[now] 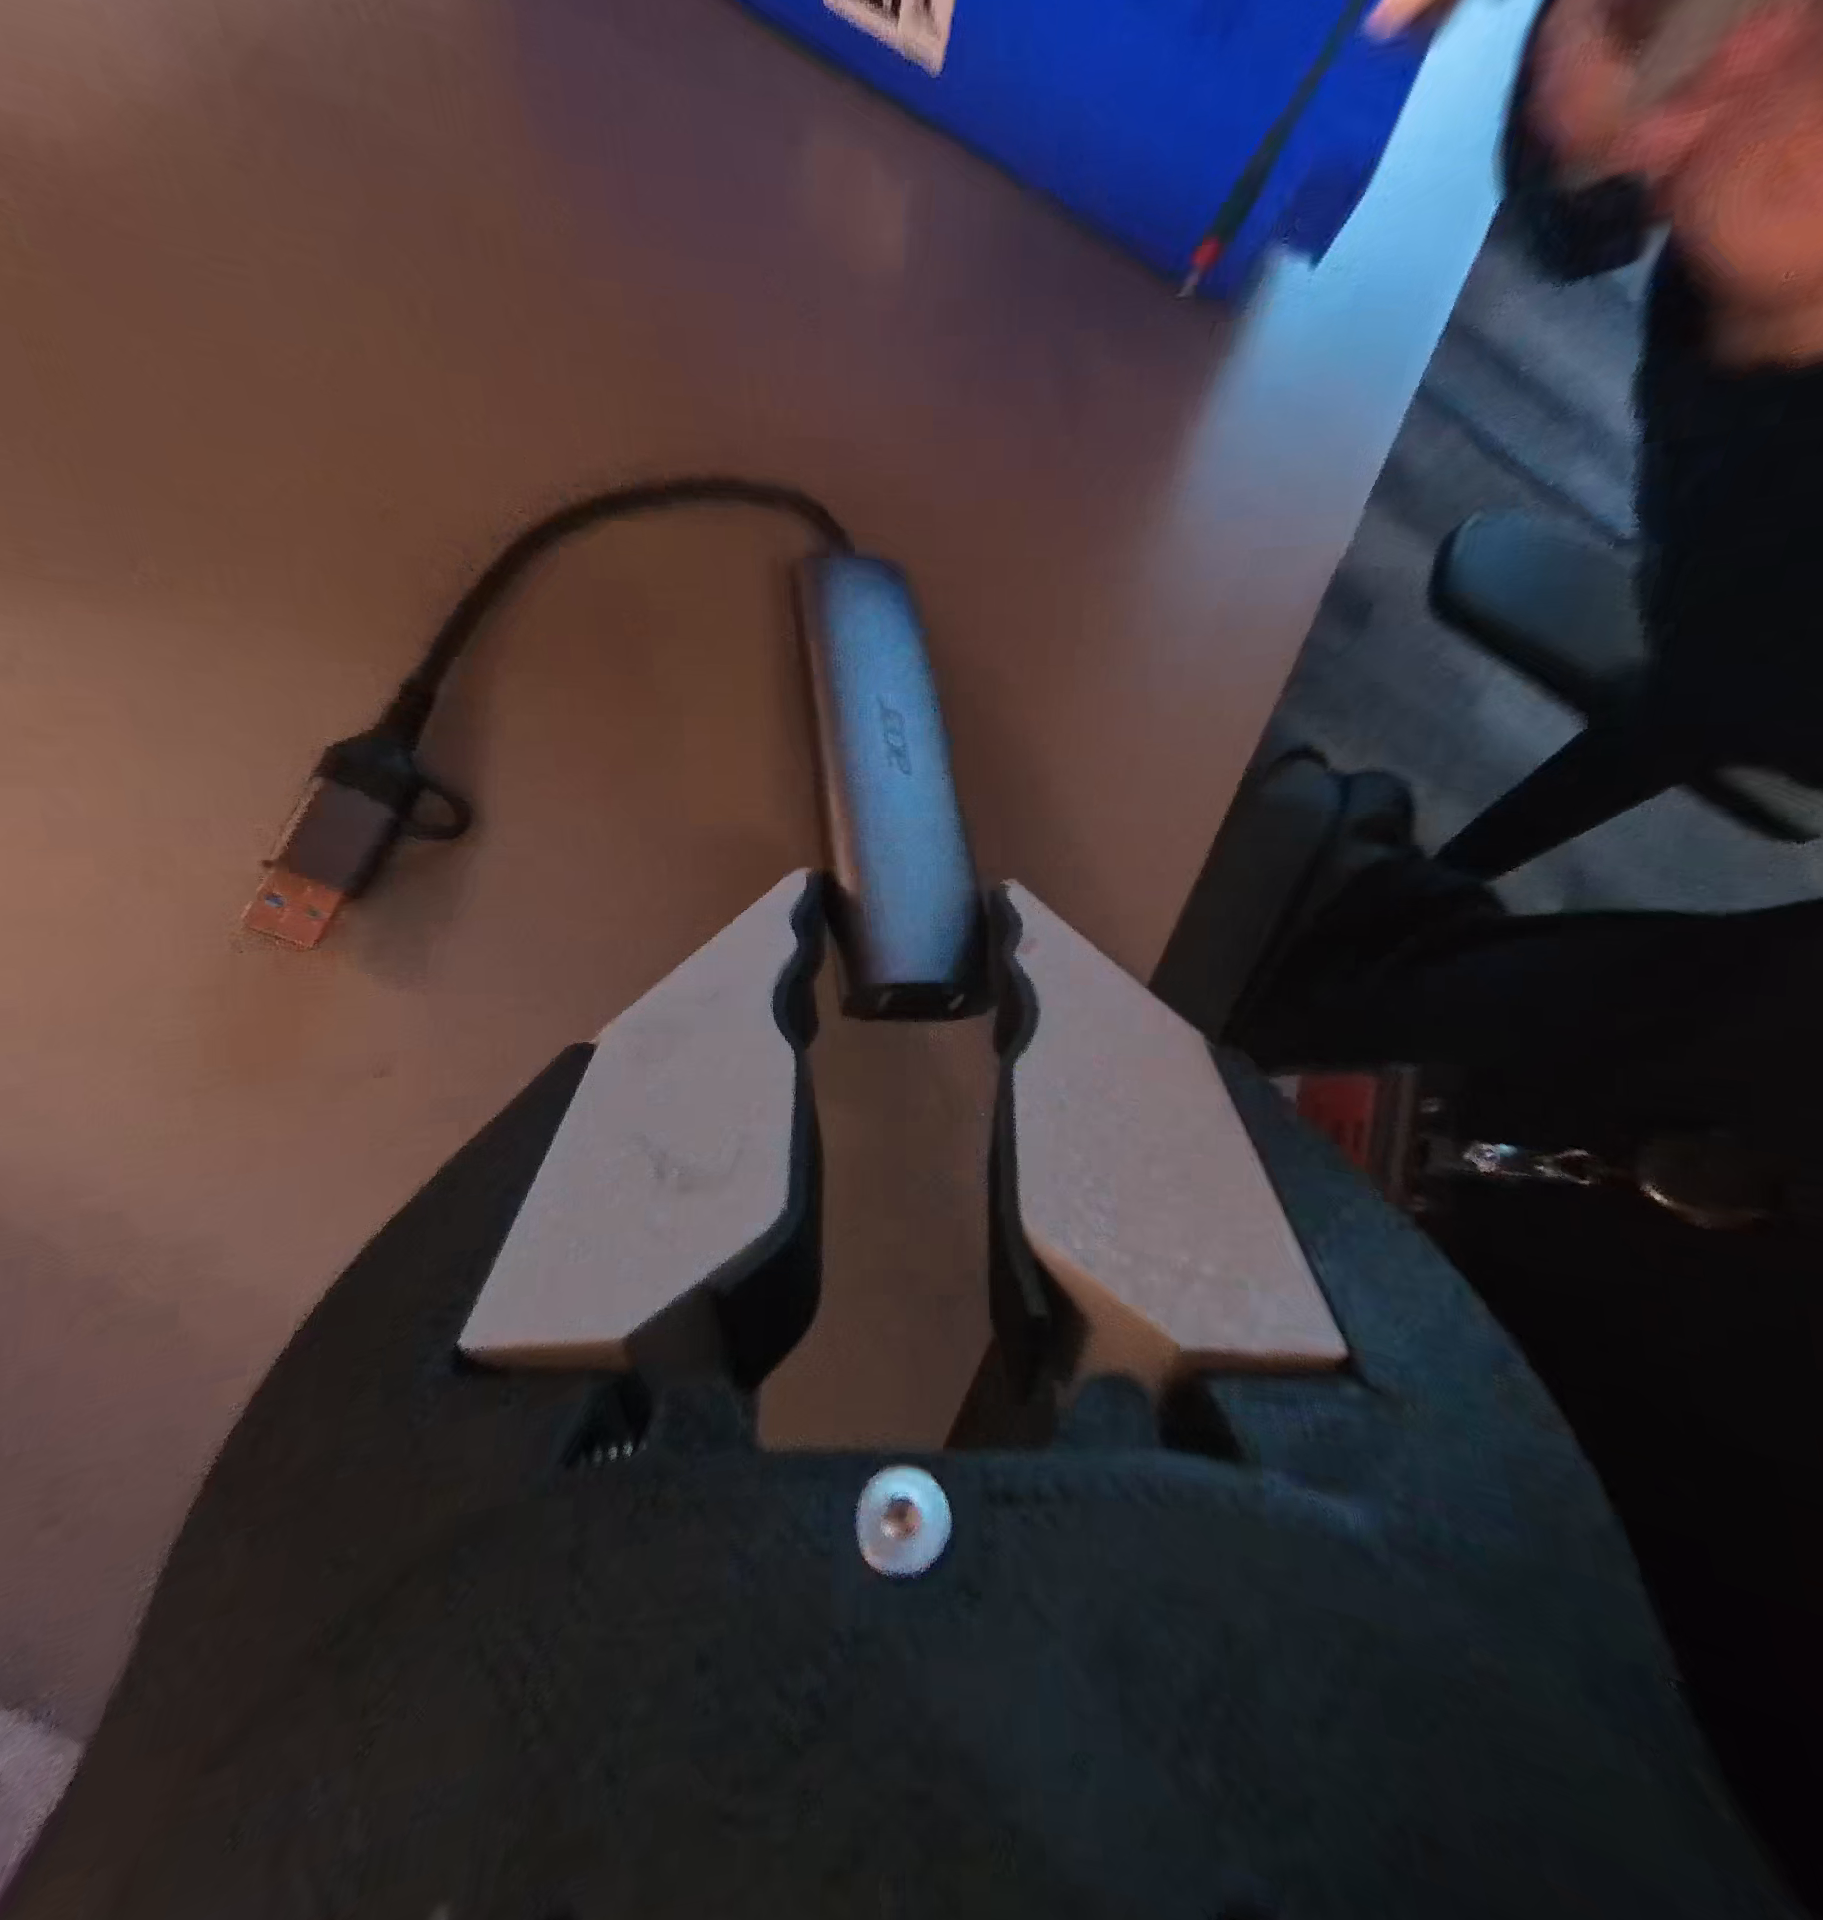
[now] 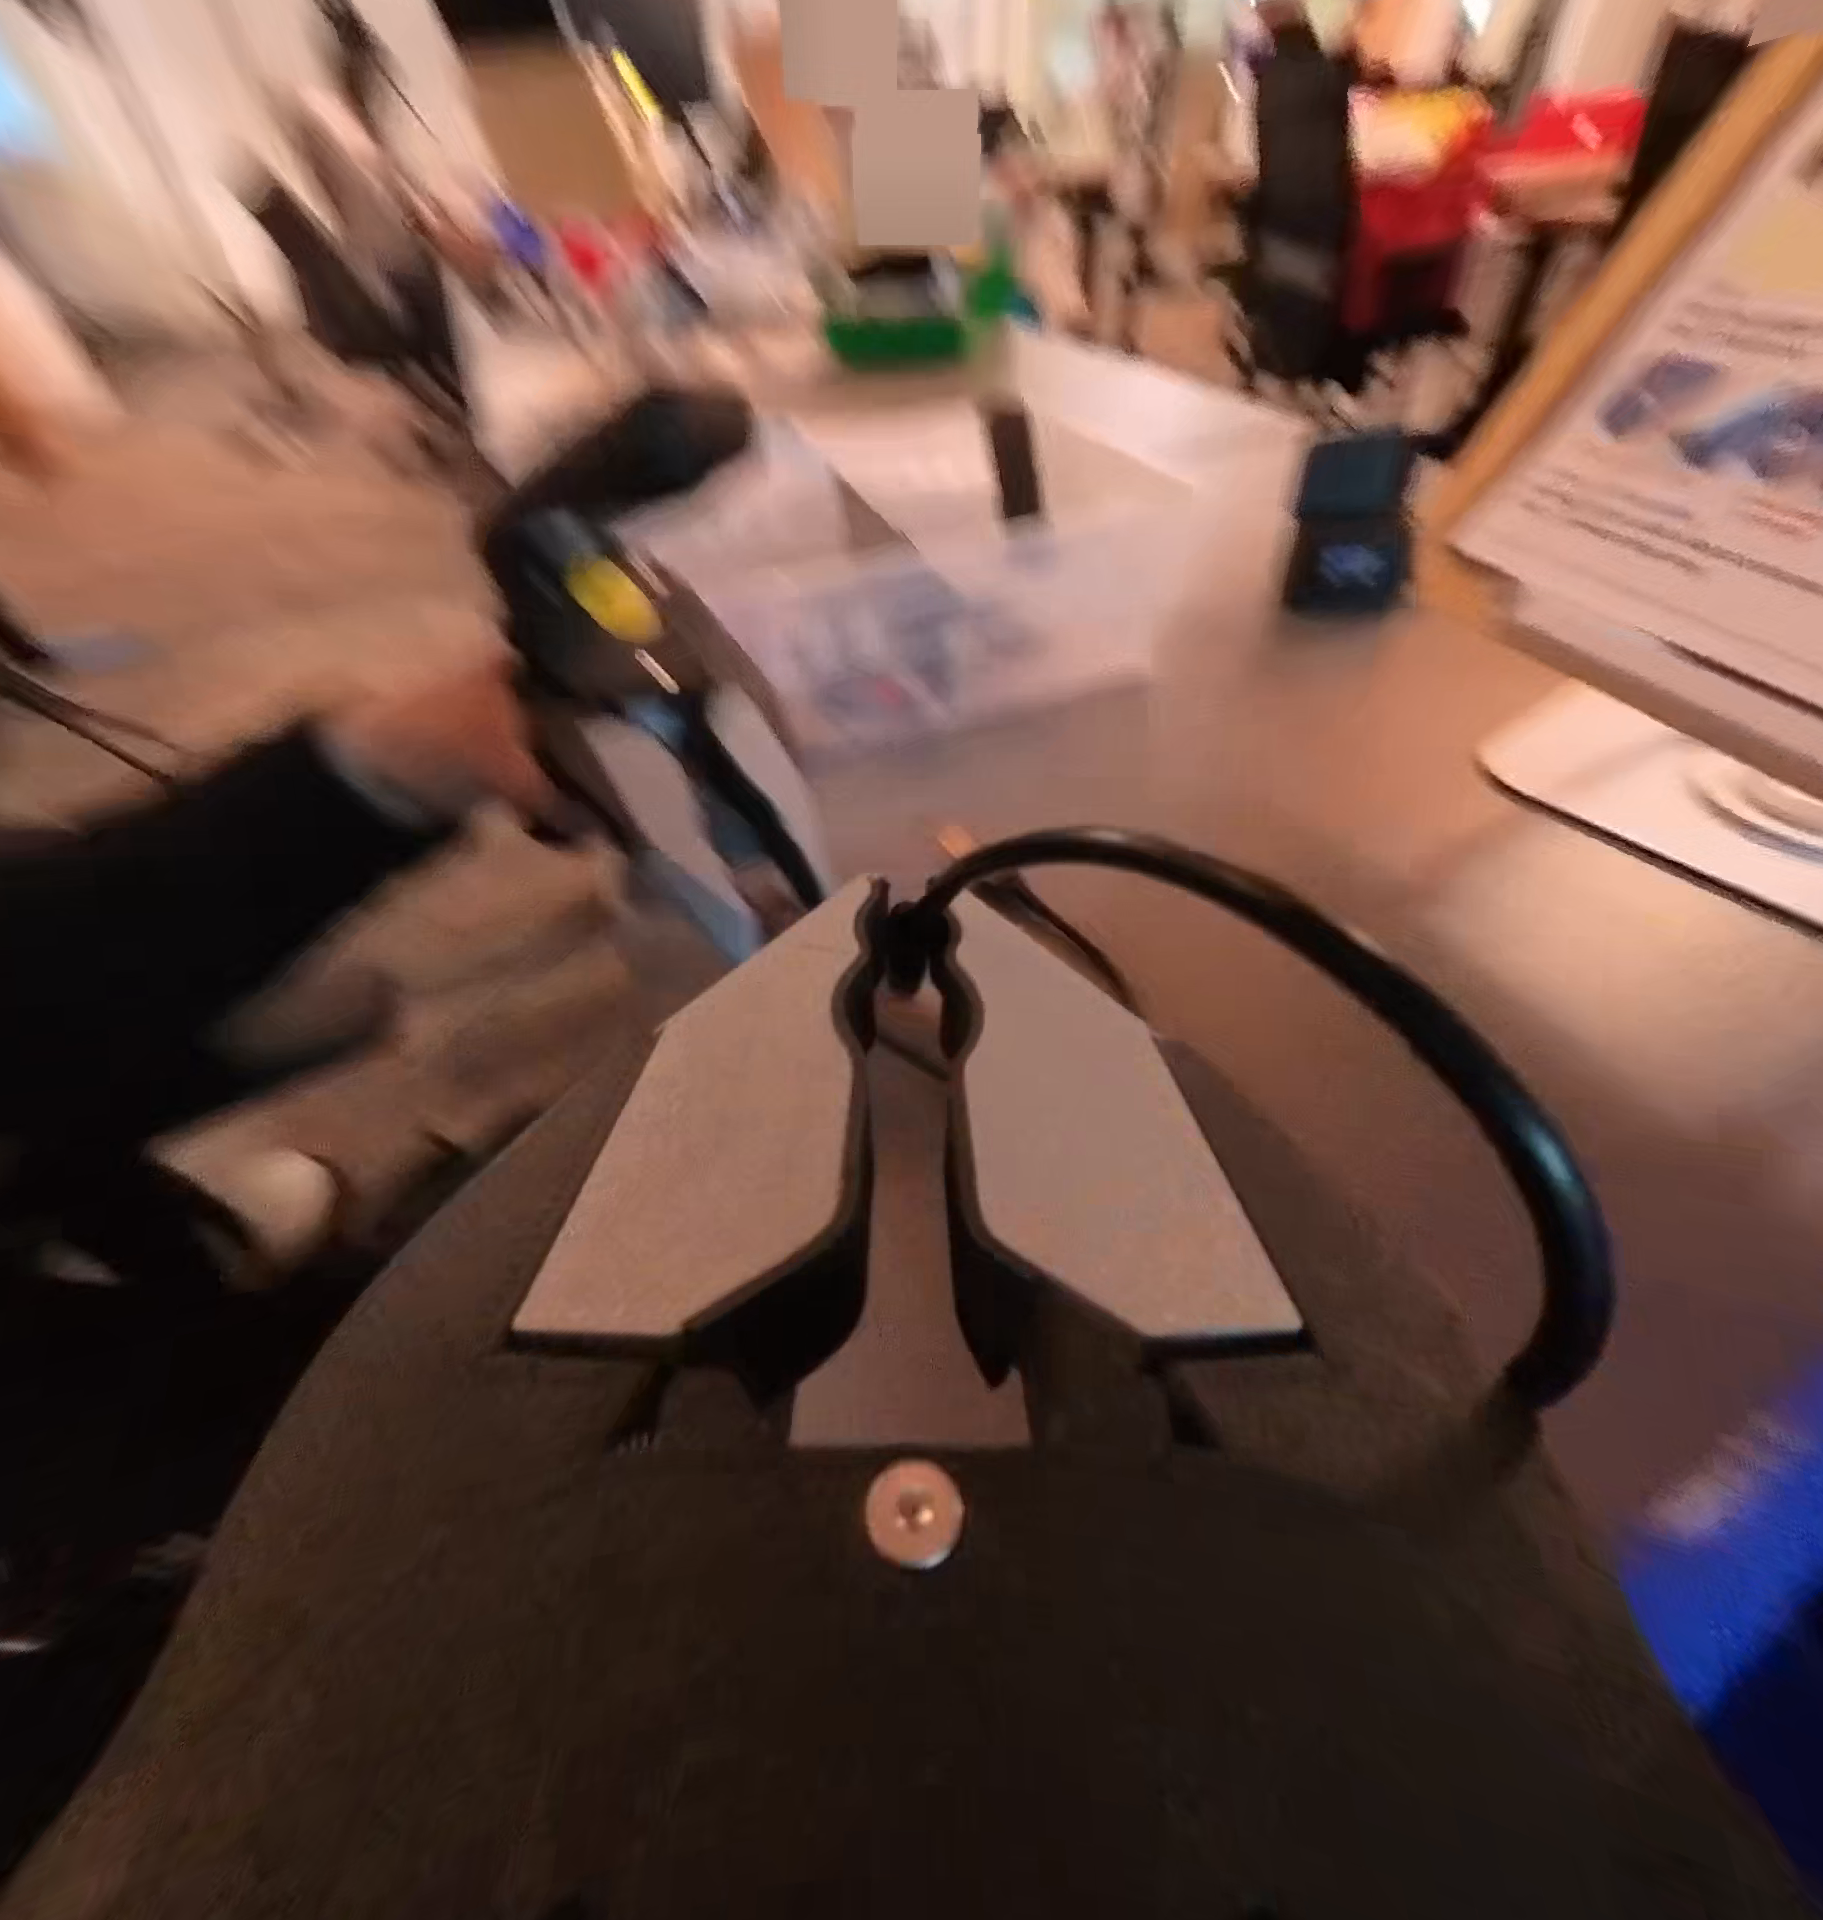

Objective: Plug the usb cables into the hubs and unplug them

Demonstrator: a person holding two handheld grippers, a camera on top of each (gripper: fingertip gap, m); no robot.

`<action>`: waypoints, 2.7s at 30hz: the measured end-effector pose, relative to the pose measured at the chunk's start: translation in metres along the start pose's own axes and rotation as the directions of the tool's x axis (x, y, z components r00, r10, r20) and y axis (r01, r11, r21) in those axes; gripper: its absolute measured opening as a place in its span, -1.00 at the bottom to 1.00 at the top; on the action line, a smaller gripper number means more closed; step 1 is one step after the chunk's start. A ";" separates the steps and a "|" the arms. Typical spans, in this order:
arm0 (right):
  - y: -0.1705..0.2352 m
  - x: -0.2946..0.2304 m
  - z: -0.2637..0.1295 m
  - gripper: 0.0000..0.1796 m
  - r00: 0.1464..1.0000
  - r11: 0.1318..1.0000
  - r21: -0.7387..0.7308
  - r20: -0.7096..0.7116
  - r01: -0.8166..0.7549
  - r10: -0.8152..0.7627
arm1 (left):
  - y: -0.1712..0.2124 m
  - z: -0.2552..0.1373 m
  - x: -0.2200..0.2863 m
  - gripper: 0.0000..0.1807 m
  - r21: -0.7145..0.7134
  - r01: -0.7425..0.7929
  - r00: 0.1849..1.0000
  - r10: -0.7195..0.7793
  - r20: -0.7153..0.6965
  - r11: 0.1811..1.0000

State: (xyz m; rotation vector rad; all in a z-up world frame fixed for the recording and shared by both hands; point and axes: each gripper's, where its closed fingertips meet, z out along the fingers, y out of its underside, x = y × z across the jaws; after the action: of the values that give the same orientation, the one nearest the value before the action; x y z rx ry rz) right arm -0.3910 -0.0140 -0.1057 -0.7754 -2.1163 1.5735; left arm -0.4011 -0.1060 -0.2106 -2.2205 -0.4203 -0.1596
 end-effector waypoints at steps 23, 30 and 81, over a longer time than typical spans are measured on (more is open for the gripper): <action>0.117 0.038 0.010 -0.64 0.957 0.759 -0.646 -0.160 0.086 -0.244 | 0.003 -0.020 -0.019 -0.57 -0.002 -0.053 0.994 0.053 0.096 0.999; 0.095 0.033 -0.005 -0.62 0.979 0.828 -0.561 -0.169 0.001 -0.116 | 0.027 -0.004 -0.039 -0.43 -0.136 -0.122 0.973 0.145 0.181 0.983; 0.038 -0.061 0.031 -0.85 0.739 0.742 0.007 0.090 0.670 -0.668 | -0.045 -0.025 0.061 -0.80 0.055 -0.764 0.623 0.713 0.323 0.642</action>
State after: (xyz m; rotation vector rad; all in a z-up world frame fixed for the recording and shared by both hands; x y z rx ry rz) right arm -0.3551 -0.0679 -0.1507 0.0897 -2.1241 1.1814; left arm -0.3590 -0.0841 -0.1460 -2.0452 0.3717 0.6258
